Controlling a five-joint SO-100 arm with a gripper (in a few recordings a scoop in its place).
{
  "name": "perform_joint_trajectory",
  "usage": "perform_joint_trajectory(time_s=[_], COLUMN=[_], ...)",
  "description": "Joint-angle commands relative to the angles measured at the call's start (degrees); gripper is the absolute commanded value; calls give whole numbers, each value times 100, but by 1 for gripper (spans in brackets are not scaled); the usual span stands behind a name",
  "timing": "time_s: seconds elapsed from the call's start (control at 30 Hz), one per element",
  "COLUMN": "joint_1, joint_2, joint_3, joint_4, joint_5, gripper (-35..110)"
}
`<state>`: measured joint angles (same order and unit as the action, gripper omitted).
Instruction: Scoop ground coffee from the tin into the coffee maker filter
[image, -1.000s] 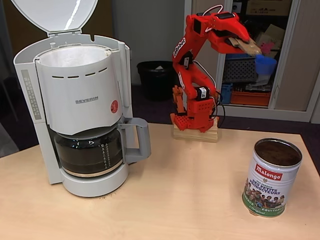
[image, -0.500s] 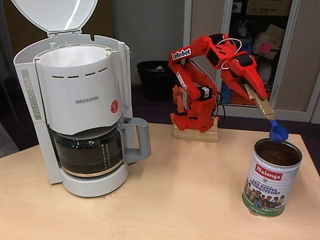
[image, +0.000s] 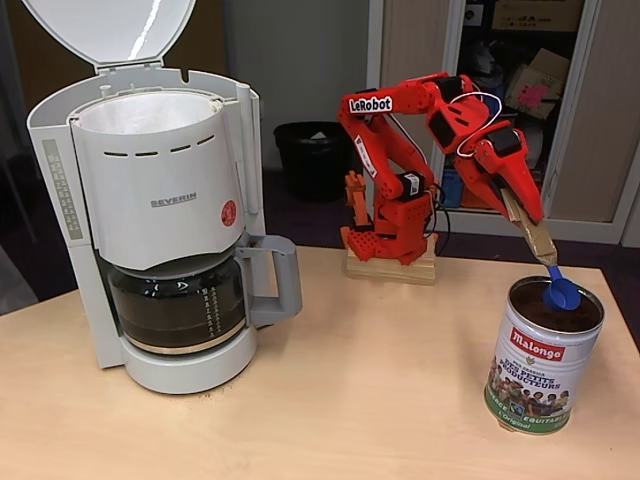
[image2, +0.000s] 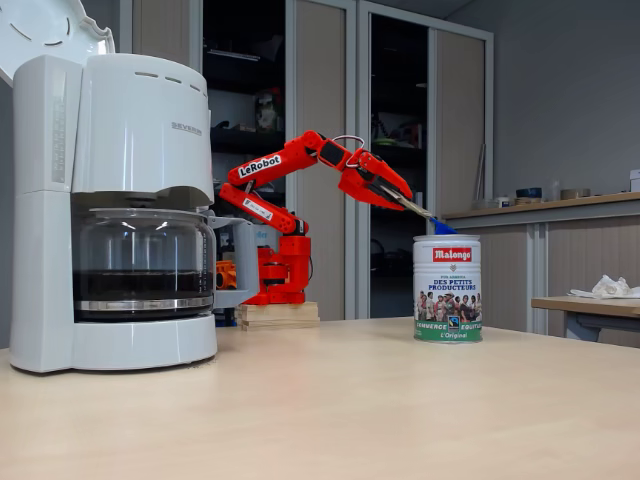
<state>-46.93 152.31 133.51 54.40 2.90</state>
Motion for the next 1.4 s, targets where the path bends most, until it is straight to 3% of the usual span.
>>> perform_joint_trajectory(time_s=[0.0,0.77,1.37], joint_1=[-88,53,158], joint_2=[-35,-782,-1485], joint_3=[-132,-290,343], joint_4=[-105,-378,-1512], joint_5=[193,800,1441], gripper=[0,0,4])
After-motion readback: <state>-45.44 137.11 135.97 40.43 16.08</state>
